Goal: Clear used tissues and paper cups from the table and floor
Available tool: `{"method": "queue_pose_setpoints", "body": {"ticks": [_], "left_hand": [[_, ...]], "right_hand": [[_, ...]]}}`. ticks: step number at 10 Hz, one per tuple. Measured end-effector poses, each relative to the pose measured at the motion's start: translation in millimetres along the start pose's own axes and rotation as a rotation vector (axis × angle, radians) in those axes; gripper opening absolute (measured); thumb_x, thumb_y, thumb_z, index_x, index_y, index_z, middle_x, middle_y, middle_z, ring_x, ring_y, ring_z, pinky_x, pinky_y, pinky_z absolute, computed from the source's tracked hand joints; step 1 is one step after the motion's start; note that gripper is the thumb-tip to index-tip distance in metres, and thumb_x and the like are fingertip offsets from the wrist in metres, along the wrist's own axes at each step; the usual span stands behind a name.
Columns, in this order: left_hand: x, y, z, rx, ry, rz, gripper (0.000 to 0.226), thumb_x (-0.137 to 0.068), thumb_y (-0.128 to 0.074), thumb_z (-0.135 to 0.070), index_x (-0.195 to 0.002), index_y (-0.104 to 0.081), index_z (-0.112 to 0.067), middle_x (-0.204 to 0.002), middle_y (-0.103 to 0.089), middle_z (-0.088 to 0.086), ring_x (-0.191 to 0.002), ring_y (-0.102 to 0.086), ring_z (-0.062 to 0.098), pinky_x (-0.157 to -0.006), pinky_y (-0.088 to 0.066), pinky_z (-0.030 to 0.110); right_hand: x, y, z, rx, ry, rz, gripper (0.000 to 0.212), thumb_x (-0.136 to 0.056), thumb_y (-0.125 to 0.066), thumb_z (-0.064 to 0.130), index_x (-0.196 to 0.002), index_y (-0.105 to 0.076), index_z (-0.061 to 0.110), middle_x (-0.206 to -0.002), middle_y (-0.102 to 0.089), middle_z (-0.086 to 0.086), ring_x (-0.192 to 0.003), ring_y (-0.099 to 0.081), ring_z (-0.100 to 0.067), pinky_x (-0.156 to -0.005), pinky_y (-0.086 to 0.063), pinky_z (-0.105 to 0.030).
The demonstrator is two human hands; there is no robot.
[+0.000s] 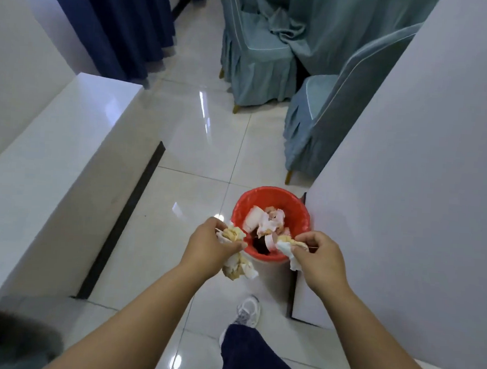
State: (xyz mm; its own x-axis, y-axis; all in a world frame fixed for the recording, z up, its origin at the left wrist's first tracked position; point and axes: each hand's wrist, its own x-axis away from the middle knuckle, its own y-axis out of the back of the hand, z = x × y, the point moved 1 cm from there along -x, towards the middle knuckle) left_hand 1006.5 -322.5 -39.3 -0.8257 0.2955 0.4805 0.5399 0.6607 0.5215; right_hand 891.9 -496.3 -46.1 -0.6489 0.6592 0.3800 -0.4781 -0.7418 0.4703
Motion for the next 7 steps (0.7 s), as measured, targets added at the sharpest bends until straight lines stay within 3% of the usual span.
{"method": "queue_pose_setpoints", "body": {"ticks": [2,3,4,5,6,7], "left_hand": [[-70.6,-10.8,-31.5,-0.011,-0.007,0.053,0.041,-0.073,-0.078,-0.032,-0.100,-0.051,-0.019,-0.095,-0.057,-0.003,-0.080,-0.059,0.015,-0.056,-0.049,0.022],[-97.7,-16.1,-44.4,-0.004,-0.016,0.089,0.038,-0.076,-0.075,-0.032,-0.102,-0.050,-0.019,-0.095,-0.057,-0.002,-0.083,-0.059,0.016,-0.055,-0.045,0.019],[-128.7,-22.9,-55.3,-0.028,-0.039,0.138,0.040,-0.077,-0.074,-0.032,-0.105,-0.049,-0.020,-0.101,-0.059,0.001,-0.087,-0.061,0.020,-0.063,-0.053,0.026],[-157.8,-32.2,-63.3,-0.062,-0.046,0.242,0.054,-0.078,-0.073,-0.035,-0.122,-0.049,-0.016,-0.108,-0.055,0.001,-0.099,-0.061,0.025,-0.083,-0.056,0.042],[-176.0,-37.1,-72.7,-0.150,-0.102,0.333,0.057,-0.079,-0.071,-0.036,-0.127,-0.049,-0.013,-0.115,-0.056,0.003,-0.105,-0.059,0.025,-0.090,-0.052,0.042],[-190.7,-39.6,-75.3,-0.244,-0.135,0.406,0.052,-0.082,-0.068,-0.036,-0.125,-0.050,-0.013,-0.117,-0.056,0.002,-0.106,-0.057,0.023,-0.088,-0.049,0.036]], "right_hand": [[-51.7,-4.1,12.3,0.044,-0.059,-0.049,0.015,-0.075,-0.077,0.026,-0.078,-0.063,0.024,-0.084,-0.064,0.011,-0.079,-0.060,-0.008,-0.061,-0.041,-0.019],[-73.5,-8.5,15.4,0.048,-0.092,-0.091,0.014,-0.077,-0.072,0.019,-0.077,-0.060,0.026,-0.083,-0.064,0.010,-0.080,-0.061,-0.014,-0.061,-0.041,-0.019],[-93.2,-14.3,18.8,0.015,-0.132,-0.151,0.017,-0.079,-0.070,0.017,-0.076,-0.058,0.028,-0.084,-0.063,0.011,-0.082,-0.061,-0.015,-0.067,-0.043,-0.023],[-106.4,-21.3,18.9,-0.043,-0.195,-0.207,0.015,-0.079,-0.071,0.017,-0.090,-0.062,0.023,-0.091,-0.063,0.008,-0.085,-0.061,-0.013,-0.077,-0.046,-0.025],[-108.9,-27.4,18.5,-0.101,-0.276,-0.260,0.024,-0.082,-0.069,0.021,-0.105,-0.063,0.017,-0.102,-0.064,0.006,-0.094,-0.061,-0.012,-0.082,-0.045,-0.024],[-102.4,-35.1,16.6,-0.154,-0.338,-0.375,0.019,-0.083,-0.069,0.023,-0.100,-0.063,0.019,-0.100,-0.064,0.007,-0.092,-0.061,-0.012,-0.073,-0.042,-0.018]]}}
